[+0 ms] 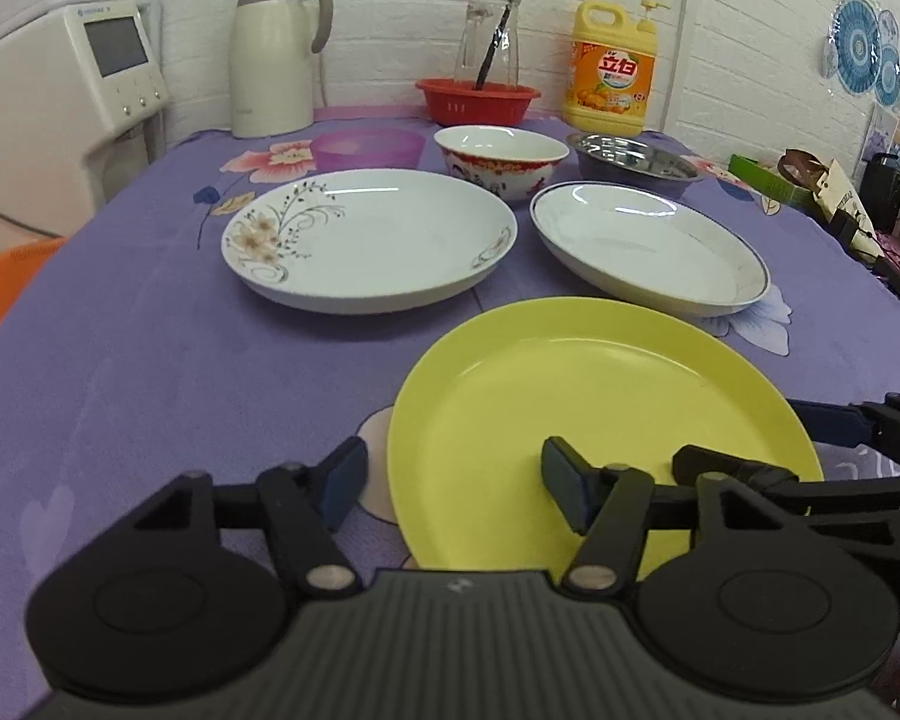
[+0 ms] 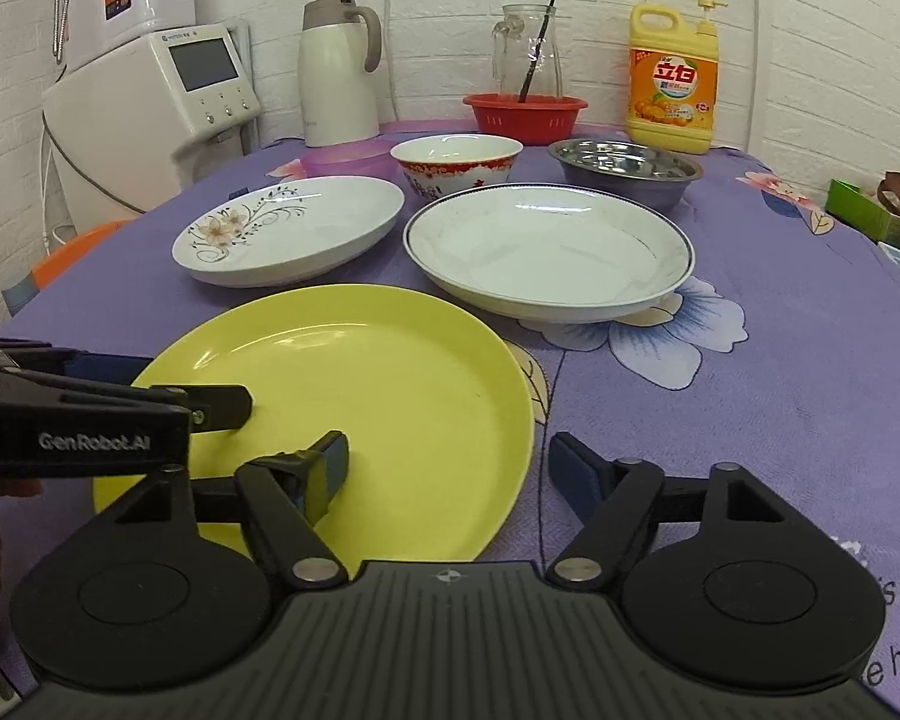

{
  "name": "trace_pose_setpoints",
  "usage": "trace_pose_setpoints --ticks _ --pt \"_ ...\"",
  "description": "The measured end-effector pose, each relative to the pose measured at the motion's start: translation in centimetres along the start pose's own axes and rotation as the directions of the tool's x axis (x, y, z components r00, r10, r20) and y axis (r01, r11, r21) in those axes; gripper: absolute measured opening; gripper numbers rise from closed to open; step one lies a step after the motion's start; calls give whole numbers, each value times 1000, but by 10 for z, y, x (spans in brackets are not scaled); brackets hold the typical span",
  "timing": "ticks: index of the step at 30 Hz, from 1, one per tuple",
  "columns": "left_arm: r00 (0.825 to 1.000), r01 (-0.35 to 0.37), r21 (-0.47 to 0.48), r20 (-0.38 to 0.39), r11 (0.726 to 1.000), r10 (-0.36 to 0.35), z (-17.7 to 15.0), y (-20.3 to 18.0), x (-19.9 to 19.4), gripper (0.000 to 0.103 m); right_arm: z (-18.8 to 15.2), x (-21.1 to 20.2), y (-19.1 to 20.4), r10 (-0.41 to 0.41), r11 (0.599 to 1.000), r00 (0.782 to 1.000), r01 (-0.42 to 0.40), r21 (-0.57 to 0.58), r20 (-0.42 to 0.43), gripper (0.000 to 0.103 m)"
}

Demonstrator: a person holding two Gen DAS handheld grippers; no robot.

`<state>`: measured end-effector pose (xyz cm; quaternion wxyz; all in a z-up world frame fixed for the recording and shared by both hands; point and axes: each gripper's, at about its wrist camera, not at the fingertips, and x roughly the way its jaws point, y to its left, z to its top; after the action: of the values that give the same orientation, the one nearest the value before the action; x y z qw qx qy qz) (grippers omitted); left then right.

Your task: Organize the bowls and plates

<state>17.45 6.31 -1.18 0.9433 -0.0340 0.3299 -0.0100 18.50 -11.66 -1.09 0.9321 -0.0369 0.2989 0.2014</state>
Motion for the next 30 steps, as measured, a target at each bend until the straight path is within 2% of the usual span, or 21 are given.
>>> trace_pose_setpoints --ticks 1,6,14,18,25,26,27,28,30 --pt "1000 8 -8 0 1000 -8 0 -1 -1 51 0 0 3 0 1000 1000 0 -6 -2 103" --pt "1000 -7 -44 -19 999 6 -2 7 -9 50 0 -6 14 -13 1000 1000 13 13 -4 103" --pt "995 -97 -102 -16 990 96 -7 47 -37 50 11 -5 55 75 997 997 -75 -29 17 103" --pt "994 -107 -129 -18 986 106 -10 59 -39 50 15 1 68 96 994 995 -96 -47 13 103" --pt "994 -106 -98 -6 990 106 -14 55 -30 50 9 10 62 89 995 996 -90 -30 -25 103" --pt "996 -89 -105 -10 990 89 -13 58 -29 51 9 9 61 101 994 994 -102 -31 -29 103" --pt "998 -70 -120 -12 990 69 -11 63 -30 57 10 8 59 119 993 992 -119 -23 -31 103" --pt "998 -59 -139 -6 989 59 -9 69 -32 70 11 6 55 134 991 991 -134 -2 -27 103" --pt "998 -54 -172 34 984 60 0 84 -41 72 19 -1 45 135 990 991 -136 32 6 103"
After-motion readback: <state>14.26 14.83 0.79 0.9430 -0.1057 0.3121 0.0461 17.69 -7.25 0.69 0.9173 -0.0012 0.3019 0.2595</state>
